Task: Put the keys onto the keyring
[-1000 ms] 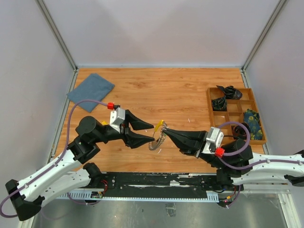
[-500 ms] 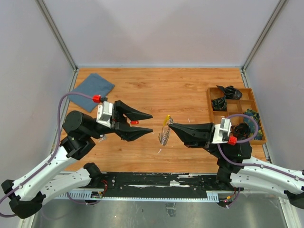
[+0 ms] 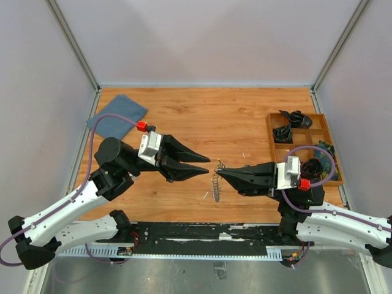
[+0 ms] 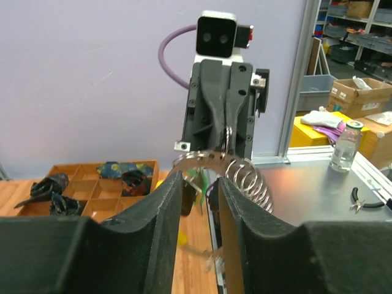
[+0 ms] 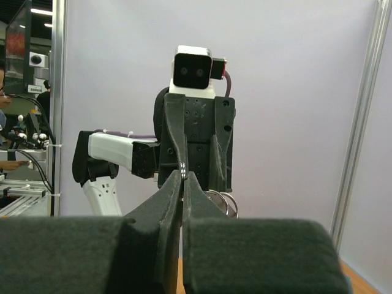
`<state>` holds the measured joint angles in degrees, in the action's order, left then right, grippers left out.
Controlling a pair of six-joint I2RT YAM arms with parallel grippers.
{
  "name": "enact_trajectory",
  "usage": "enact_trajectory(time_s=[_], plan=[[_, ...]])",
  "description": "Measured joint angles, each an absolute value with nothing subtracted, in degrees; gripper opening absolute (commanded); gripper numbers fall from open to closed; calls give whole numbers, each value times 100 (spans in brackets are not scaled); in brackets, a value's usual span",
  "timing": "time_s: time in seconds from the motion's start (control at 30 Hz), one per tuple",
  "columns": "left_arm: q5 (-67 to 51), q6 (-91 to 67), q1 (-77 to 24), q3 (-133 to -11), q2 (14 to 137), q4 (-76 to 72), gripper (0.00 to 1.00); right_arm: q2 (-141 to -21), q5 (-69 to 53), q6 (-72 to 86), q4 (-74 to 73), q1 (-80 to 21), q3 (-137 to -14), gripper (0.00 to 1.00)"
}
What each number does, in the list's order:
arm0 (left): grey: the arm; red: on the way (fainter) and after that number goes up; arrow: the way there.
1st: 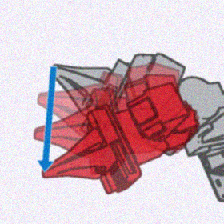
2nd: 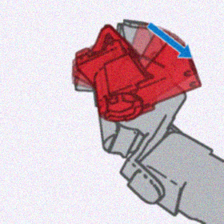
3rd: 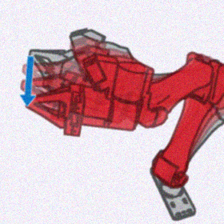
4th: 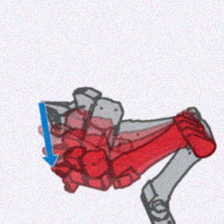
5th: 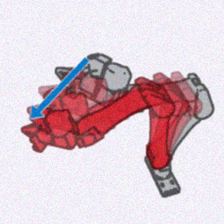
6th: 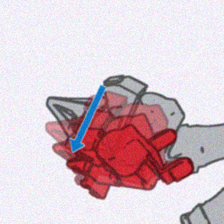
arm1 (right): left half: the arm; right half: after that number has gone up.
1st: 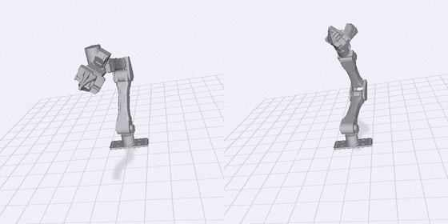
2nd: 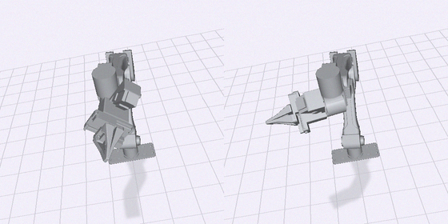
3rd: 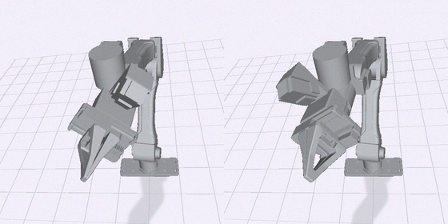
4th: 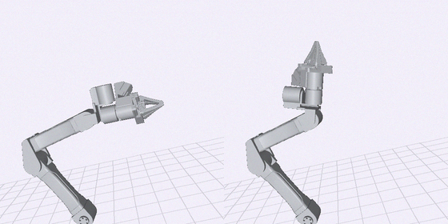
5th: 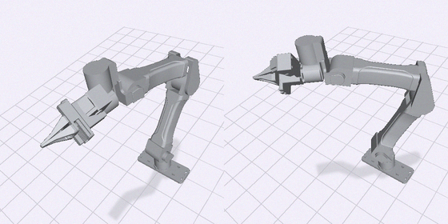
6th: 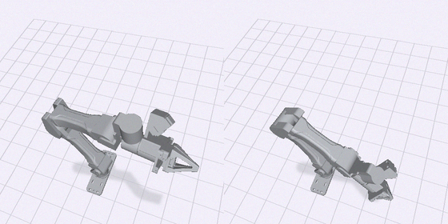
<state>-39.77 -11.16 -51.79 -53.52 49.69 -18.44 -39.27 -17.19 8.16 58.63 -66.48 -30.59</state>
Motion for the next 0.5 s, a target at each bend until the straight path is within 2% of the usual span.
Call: enact_trajectory(time_s=[0.5], plan=[[-3837, -897, -5540, -5433, 5133, -1944, 31, -3981, -1752, 812, 5843, -6648, -3061, 0]])
